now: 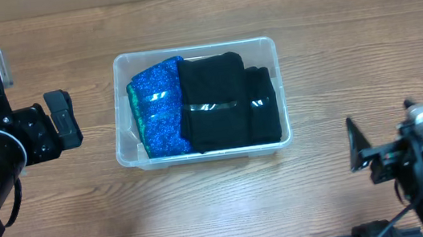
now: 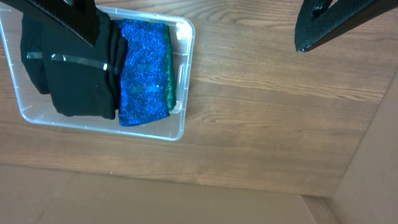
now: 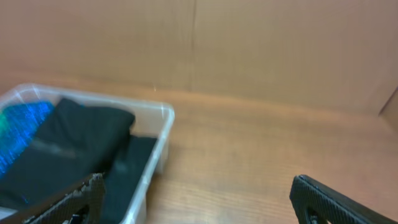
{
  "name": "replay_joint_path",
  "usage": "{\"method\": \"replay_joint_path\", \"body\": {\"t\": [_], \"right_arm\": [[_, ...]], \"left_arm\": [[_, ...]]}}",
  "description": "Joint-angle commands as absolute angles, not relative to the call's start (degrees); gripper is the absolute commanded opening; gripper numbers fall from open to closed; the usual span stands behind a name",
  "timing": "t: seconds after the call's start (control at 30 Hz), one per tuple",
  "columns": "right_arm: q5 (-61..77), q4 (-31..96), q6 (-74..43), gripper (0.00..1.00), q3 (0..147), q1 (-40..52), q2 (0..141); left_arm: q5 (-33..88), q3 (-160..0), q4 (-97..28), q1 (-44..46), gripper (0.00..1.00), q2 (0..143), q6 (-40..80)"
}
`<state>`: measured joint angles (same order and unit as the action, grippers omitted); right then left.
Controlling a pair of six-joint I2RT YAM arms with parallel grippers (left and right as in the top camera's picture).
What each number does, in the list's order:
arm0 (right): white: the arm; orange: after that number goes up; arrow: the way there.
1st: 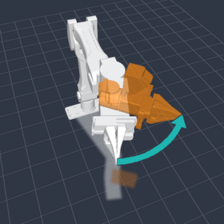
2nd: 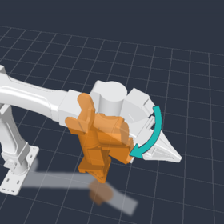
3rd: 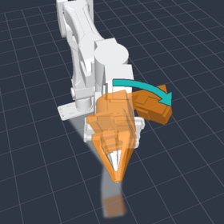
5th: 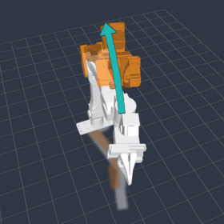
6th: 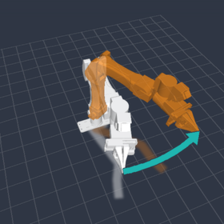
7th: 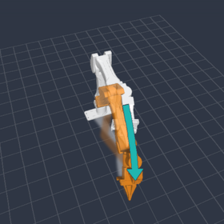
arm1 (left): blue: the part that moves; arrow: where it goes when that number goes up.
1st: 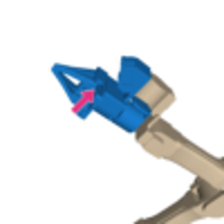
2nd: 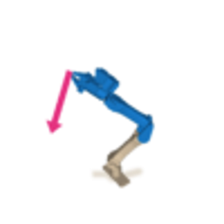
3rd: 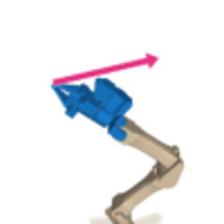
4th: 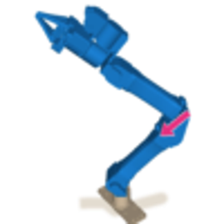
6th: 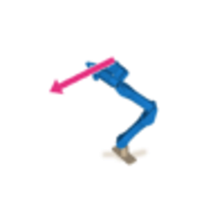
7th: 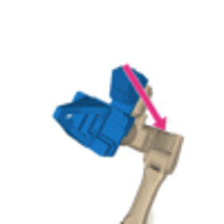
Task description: Pack container
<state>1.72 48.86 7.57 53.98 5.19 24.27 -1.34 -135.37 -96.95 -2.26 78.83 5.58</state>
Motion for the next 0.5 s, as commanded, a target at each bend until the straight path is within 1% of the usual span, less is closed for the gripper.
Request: {"method": "replay_joint_path", "body": {"t": [0.0, 0.07, 0.2, 0.23, 0.47], "right_arm": [[2.72, 45.87, 9.02, 1.00, 40.62, 4.54, 15.29], [2.72, 45.06, 9.02, 1.00, 31.79, 3.68, 9.78], [2.74, 45.06, 9.02, 1.00, 21.21, 1.63, 2.20], [2.72, 45.04, 9.02, 1.00, 19.40, 1.37, 0.40], [2.70, 45.58, 9.02, 1.00, 13.28, 0.99, 0.19]], "left_arm": [[-1.72, -135.20, -96.77, -2.33, 1.00, 78.76, 4.69], [-1.72, -135.22, -96.79, -2.33, 1.00, 78.76, 4.69], [-1.72, -135.20, -96.79, -2.33, 1.00, 78.76, 4.69], [-1.72, -135.20, -96.77, -2.33, 1.00, 78.76, 4.69], [-1.72, -135.22, -96.77, -2.33, 1.00, 78.76, 4.69]]}}
